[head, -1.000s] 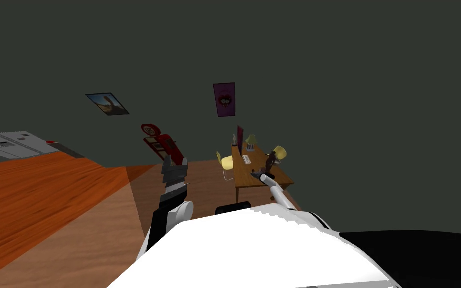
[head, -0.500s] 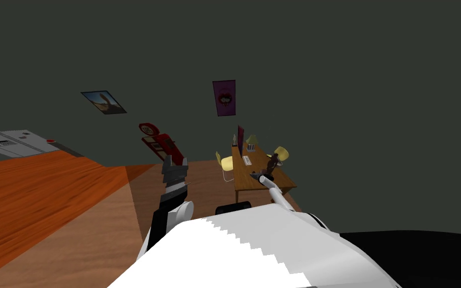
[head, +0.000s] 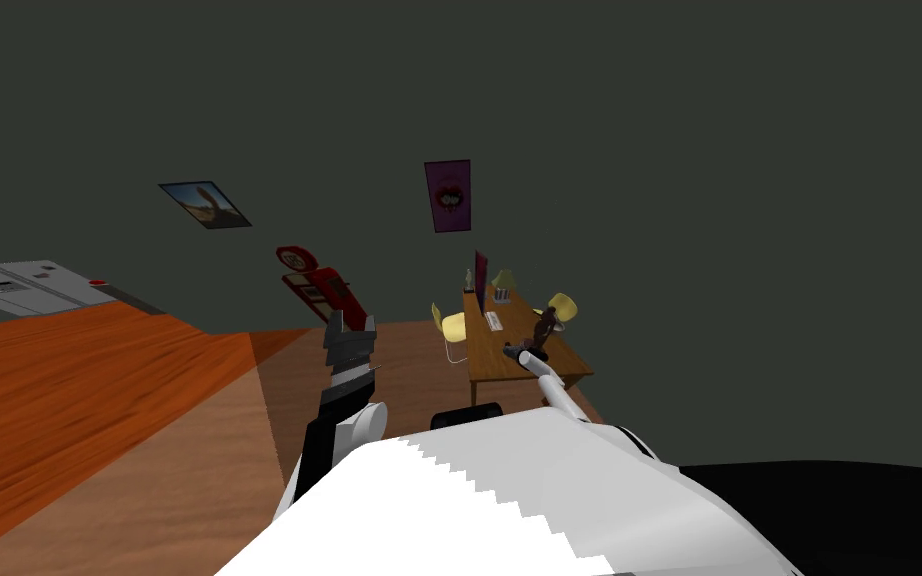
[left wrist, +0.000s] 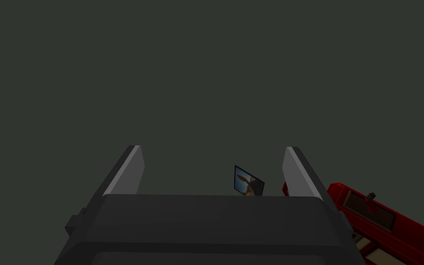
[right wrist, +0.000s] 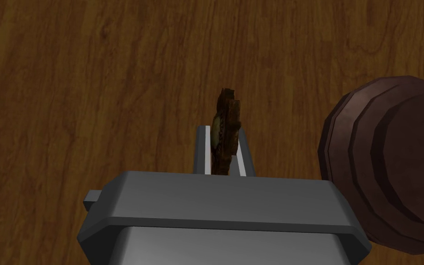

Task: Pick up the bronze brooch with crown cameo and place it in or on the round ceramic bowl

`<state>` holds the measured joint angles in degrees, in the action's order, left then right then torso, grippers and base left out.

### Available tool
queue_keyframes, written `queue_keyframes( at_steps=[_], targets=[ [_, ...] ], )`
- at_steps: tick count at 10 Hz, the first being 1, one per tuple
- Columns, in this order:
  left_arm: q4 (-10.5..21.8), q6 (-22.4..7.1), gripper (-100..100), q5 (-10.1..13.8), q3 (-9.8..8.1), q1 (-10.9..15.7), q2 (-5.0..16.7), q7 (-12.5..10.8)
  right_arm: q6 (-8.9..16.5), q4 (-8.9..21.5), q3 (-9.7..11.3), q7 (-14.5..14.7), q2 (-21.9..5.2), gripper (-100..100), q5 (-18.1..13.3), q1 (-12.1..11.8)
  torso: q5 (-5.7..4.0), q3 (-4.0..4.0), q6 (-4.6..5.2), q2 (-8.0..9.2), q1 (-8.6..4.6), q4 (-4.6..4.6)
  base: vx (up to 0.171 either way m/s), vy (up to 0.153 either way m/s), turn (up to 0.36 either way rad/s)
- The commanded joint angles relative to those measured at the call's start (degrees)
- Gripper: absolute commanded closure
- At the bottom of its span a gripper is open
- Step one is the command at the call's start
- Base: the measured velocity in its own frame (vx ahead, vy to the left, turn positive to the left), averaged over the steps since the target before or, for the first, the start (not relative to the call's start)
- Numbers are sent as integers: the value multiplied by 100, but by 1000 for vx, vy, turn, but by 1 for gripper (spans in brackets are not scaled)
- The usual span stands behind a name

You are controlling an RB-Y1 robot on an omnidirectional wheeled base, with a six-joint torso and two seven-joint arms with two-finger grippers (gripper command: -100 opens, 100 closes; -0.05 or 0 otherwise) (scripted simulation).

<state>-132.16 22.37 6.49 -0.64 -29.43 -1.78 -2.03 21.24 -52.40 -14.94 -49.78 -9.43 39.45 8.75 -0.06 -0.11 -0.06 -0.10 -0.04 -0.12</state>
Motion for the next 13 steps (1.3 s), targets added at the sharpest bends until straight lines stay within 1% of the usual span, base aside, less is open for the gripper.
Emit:
queue_keyframes(
  at_steps=[1,2,3,4,5,6,7,9,10,11,13],
  targets=[
    [0,0,0,0,0,0,0,0,0,0,0,0,0,0,0,0,0,0,0,0,0,0,0,0,0],
    [0,0,0,0,0,0,0,0,167,-70,-8,-73,-70,100,-24,5,0,0,0,0,0,0,-44,32,-8],
    [0,0,0,0,0,0,0,0,275,-125,-16,-122,-147,100,-22,20,3,7,2,14,11,2,-68,57,-22],
    [0,0,0,0,0,1,-1,0,193,-70,-9,-83,-110,100,-9,28,7,15,4,25,21,6,-29,26,-11],
    [0,0,0,0,0,0,0,0,218,-68,-9,-91,-118,0,-6,28,7,13,3,18,16,7,-5,4,1],
    [0,0,0,0,0,0,0,0,297,52,-81,-279,-150,100,-110,60,6,9,3,11,10,6,-104,-4,-2],
    [0,0,0,0,0,1,0,0,324,93,-103,-337,-163,100,-142,69,5,20,9,39,3,4,-166,-21,6],
    [0,0,0,0,0,3,0,0,465,280,-217,-632,-267,100,-291,124,-11,30,38,90,-27,-25,-228,-69,47],
    [0,-1,0,0,0,3,0,0,465,280,-217,-632,-267,100,-291,124,-16,30,56,102,-61,-36,-147,-84,-8],
    [1,-1,0,0,0,2,0,0,555,373,-288,-807,-364,100,-370,165,-22,14,59,75,-68,-45,-99,-117,52],
    [0,0,0,0,-1,1,1,0,658,461,-362,-994,-483,100,-445,216,-26,-11,68,36,-106,-58,-84,-148,64]
  ],
)
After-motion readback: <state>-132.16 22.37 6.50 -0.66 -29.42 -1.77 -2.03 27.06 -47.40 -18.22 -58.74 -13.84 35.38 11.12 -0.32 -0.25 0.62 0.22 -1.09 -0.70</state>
